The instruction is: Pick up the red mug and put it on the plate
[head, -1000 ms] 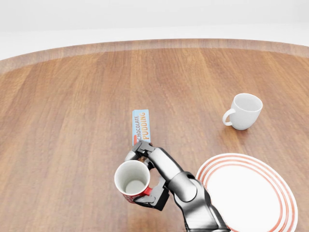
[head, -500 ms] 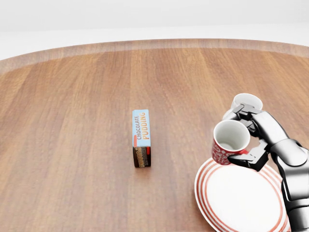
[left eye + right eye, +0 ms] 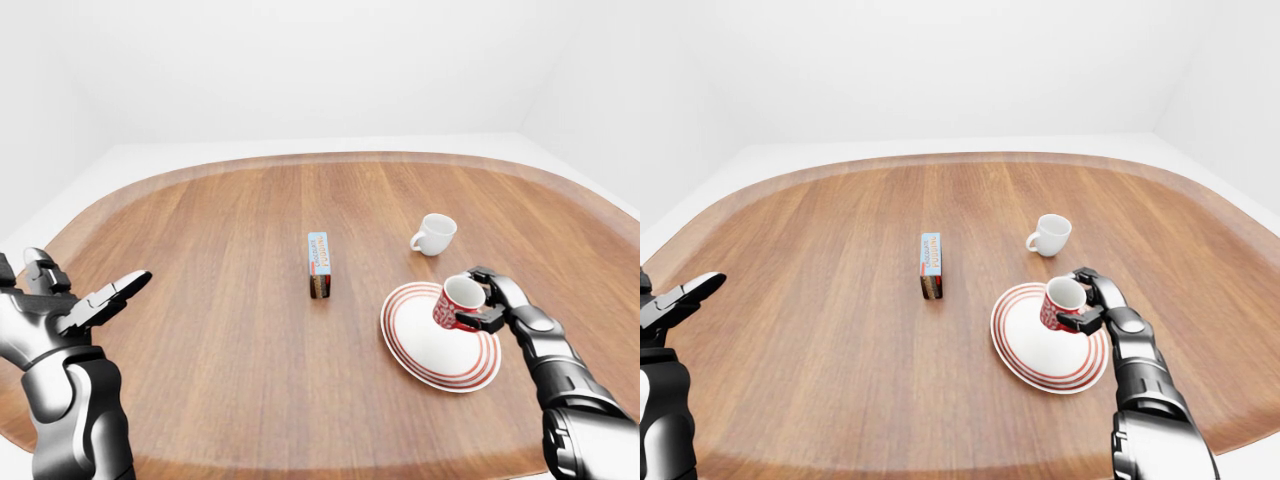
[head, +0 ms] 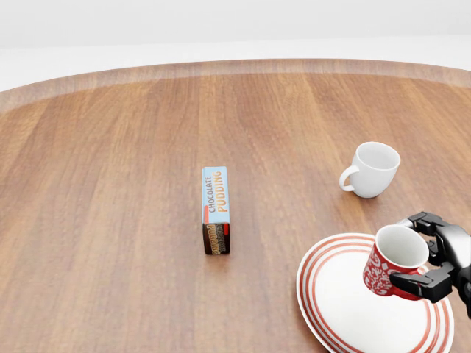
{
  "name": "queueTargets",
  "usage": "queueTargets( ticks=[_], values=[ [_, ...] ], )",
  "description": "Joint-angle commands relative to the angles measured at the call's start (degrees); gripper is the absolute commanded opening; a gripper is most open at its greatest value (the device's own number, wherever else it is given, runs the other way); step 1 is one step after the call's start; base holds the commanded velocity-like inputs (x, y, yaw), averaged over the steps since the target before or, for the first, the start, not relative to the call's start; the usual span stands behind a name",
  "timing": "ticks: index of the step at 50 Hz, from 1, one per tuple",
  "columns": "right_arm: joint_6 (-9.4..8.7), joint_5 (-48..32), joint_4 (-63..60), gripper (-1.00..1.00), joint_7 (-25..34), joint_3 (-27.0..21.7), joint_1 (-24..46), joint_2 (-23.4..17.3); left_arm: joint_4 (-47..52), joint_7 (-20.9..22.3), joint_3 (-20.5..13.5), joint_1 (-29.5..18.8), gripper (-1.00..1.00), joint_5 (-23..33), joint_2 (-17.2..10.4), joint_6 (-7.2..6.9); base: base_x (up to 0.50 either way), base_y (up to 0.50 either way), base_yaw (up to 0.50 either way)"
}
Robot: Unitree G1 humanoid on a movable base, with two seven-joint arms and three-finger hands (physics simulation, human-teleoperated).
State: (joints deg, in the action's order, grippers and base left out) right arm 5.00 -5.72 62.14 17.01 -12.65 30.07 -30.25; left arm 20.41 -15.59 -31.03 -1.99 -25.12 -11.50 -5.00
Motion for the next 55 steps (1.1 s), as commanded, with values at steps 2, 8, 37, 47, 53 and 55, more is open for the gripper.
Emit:
queueTargets(
  ticks=[2, 8, 37, 47, 53, 55],
  values=[
    [0.0, 0.96, 9.2, -1.0, -2.17, 0.79, 1.28, -0.18, -0.05, 0.07, 0.05, 0.02, 1.0, 0.14, 0.08, 0.0, 0.0, 0.0, 0.0],
    [0.0, 0.81, 11.42, -1.0, -2.73, 1.07, 0.46, 0.66, 0.11, 0.0, 0.11, 0.09, 1.0, 0.14, 0.09, 0.0, 0.0, 0.0, 0.0],
    [0.0, 0.76, 11.97, 0.86, -3.65, 0.77, 0.51, 0.32, 0.15, 0.0, 0.18, 0.05, 1.0, 0.26, 0.14, 0.0, 0.0, 0.0, 0.0],
    [0.0, 0.8, 11.72, 1.0, -3.79, 0.73, 0.38, 0.13, 0.24, 0.03, 0.12, 0.13, 1.0, 0.27, 0.18, 0.0, 0.0, 0.0, 0.0],
    [0.0, 2.77, 8.82, 1.0, -1.79, -0.43, 0.62, -1.47, 0.14, 0.13, 0.04, 0.13, 1.0, 0.3, 0.18, 0.0, 0.0, 0.0, 0.0],
    [0.0, 6.75, -1.8, 1.0, 2.1, -2.56, -1.23, -3.53, -0.04, 0.17, 0.04, 0.08, 1.0, 0.34, 0.15, 0.0, 0.0, 0.0, 0.0]
  ],
)
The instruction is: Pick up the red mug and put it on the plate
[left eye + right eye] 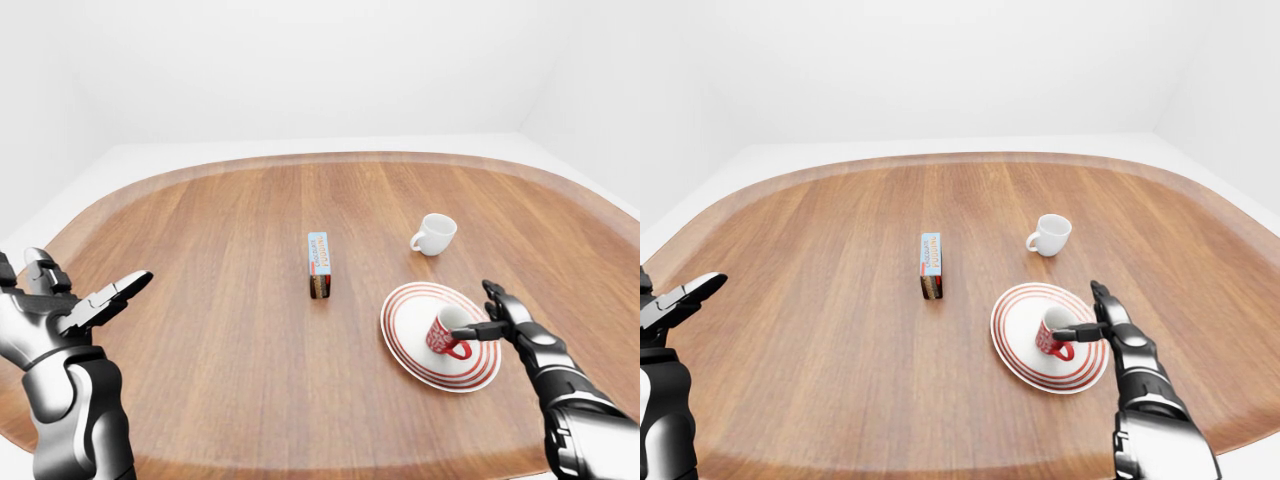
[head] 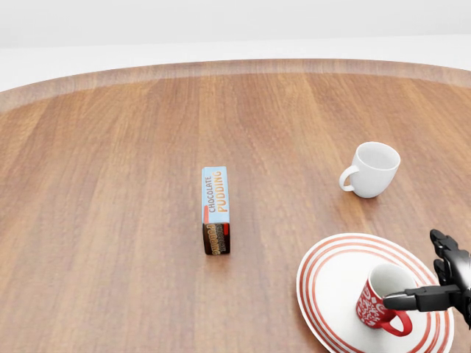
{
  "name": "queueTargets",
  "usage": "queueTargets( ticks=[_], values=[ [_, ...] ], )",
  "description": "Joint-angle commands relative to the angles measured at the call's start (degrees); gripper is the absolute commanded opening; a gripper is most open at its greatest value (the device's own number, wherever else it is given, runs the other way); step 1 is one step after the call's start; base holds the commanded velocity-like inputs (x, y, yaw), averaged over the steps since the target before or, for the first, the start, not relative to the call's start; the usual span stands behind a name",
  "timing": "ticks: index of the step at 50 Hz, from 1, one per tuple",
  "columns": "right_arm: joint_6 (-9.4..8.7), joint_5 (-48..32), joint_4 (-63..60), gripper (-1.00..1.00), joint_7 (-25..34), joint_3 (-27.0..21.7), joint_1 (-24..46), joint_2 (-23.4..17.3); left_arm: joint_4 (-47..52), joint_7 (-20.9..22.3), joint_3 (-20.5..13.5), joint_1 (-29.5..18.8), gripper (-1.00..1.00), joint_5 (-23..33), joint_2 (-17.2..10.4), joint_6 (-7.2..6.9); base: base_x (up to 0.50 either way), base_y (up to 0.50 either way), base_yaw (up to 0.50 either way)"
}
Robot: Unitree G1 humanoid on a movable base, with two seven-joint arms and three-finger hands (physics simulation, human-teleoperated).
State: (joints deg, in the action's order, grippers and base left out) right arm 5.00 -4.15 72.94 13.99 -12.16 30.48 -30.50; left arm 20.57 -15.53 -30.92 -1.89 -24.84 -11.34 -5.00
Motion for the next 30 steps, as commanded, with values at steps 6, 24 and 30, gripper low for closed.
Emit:
queueTargets(
  ticks=[6, 24, 30],
  values=[
    [-10.0, 15.49, -71.9, 1.0, 10.74, -18.96, -16.32, -5.17, -0.04, 0.06, 0.02, 0.09, 1.0, 0.11, 0.08, 0.0, 0.0, 0.0, 0.0],
    [-10.0, 12.83, -81.41, 1.0, 13.2, -23.04, -17.04, -2.35, -0.35, 0.16, 0.31, 0.13, 1.0, 0.37, 0.26, 0.0, 0.0, 0.0, 0.0],
    [-10.0, 12.64, -82.11, 1.0, 13.36, -23.11, -17.22, -2.19, -0.4, 0.18, 0.27, 0.13, 1.0, 0.32, 0.21, 0.0, 0.0, 0.0, 0.0]
  ],
)
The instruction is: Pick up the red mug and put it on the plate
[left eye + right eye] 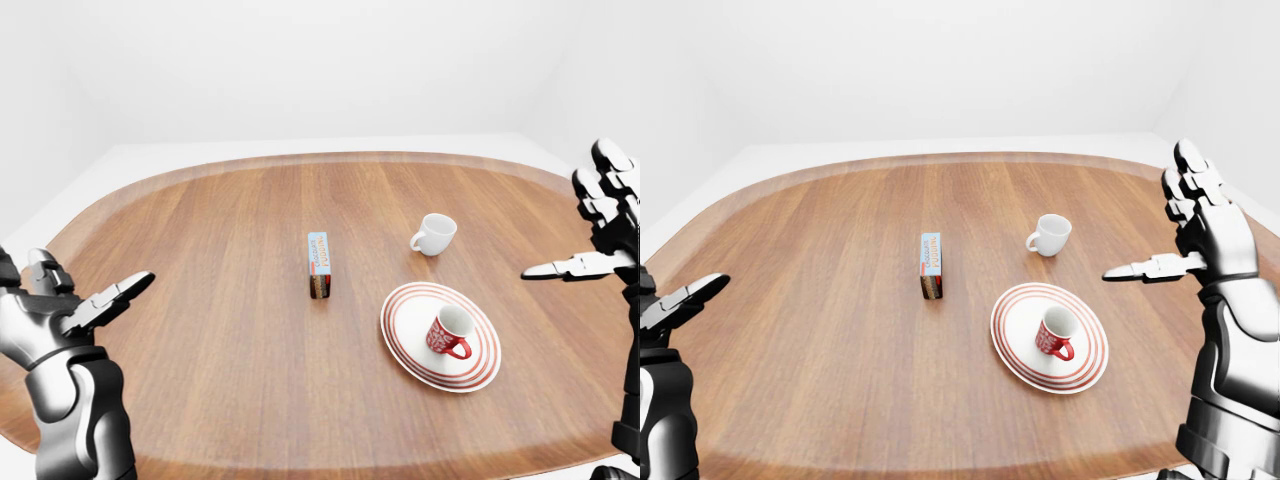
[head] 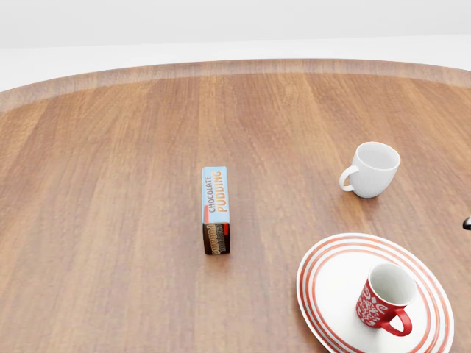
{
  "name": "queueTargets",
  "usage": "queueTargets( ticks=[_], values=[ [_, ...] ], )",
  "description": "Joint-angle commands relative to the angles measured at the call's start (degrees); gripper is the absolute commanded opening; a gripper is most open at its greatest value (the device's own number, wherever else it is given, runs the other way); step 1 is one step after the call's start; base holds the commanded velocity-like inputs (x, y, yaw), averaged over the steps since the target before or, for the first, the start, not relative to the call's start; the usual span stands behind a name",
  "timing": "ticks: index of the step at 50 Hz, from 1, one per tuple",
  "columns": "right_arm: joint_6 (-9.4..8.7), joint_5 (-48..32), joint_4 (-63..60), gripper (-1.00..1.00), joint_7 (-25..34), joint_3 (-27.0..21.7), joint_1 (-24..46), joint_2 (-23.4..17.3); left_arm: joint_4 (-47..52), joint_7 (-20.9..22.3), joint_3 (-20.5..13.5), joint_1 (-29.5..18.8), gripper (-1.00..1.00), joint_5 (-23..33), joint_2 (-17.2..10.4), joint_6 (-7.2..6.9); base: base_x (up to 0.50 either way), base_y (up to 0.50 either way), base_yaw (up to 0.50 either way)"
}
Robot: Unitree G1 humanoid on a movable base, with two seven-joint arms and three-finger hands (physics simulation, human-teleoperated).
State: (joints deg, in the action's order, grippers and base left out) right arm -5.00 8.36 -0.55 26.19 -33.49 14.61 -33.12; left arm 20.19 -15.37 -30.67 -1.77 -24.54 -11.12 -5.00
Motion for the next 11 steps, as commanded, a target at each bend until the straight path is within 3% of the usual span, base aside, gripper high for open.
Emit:
queueTargets(
  ticks=[1, 11],
  values=[
    [0.0, 0.15, -8.56, 1.0, 1.19, -1.81, -1.37, 0.48, -0.2, 0.07, 0.11, -0.04, 1.0, 0.11, 0.01, 0.0, 0.0, 0.0, 0.0],
    [0.0, -0.45, -9.06, 1.0, 1.04, -1.07, -0.82, 0.46, 0.03, -0.02, 0.1, -0.05, 1.0, 0.06, 0.0, 0.0, 0.0, 0.0, 0.0]
  ],
)
